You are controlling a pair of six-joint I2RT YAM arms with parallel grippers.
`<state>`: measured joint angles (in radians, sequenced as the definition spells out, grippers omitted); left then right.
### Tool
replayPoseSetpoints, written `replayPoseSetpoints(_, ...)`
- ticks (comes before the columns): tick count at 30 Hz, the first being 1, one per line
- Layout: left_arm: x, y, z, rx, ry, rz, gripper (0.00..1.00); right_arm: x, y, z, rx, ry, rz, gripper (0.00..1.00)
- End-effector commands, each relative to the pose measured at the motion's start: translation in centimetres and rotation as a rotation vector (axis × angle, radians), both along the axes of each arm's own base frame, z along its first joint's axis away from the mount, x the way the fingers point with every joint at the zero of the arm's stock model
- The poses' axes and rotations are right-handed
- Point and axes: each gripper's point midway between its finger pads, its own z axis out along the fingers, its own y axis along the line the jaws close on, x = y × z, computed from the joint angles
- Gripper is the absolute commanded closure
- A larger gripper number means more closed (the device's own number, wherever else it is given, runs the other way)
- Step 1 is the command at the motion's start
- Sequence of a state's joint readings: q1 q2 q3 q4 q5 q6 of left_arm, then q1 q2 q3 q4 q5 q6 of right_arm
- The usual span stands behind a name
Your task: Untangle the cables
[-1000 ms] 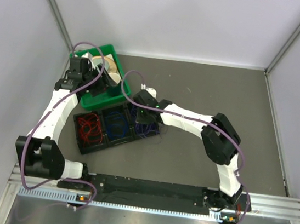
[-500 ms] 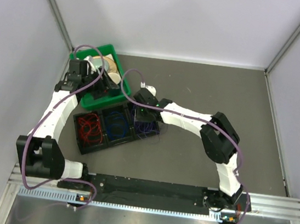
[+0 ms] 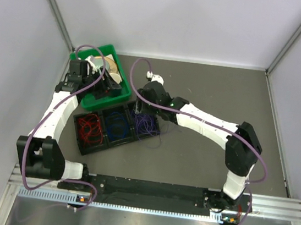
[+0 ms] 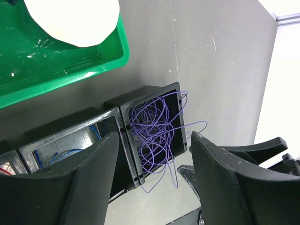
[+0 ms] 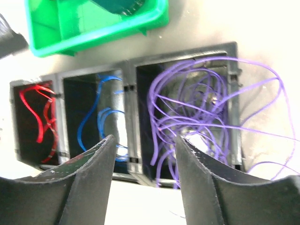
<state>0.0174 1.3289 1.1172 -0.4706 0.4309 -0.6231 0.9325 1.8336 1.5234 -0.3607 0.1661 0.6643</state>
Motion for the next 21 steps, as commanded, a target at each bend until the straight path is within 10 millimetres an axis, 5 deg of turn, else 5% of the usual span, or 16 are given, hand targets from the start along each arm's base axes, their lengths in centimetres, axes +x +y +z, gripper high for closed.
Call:
replayPoseSetpoints(1, 0.5, 0.0, 1.1, 0.000, -0.057, -0.013, 0.32, -0.4, -2.6, 1.9, -0.009, -0.091, 0.007, 0.45)
replayPoseSetpoints(4, 0.5, 0.0, 1.2, 0.008, -0.063, -0.017, 0.31, -2.0, -4.6, 1.2, -0.036, -0.162, 0.056, 0.33)
replayPoseSetpoints(8, 0.6, -0.1, 0.9, 0.002, -0.055, -0.022, 0.31, -6.0, -6.1, -2.3, -0.144, -0.235, 0.195, 0.18)
replayPoseSetpoints(13, 0.9, -0.5, 0.6, -0.032, -0.039, -0.025, 0.31, -11.2, -5.4, -4.7, -0.242, -0.310, 0.340, 0.09)
replayPoseSetpoints(19, 1.0, -0.8, 0.2, -0.045, -0.036, -0.039, 0.31, -11.5, -4.7, -8.9, -0.325, -0.245, 0.356, 0.15)
replayPoseSetpoints(21, 1.0, -1.0, -0.2, -0.053, -0.021, -0.051, 0.31, -11.0, -3.7, -8.8, -0.330, -0.253, 0.350, 0.18)
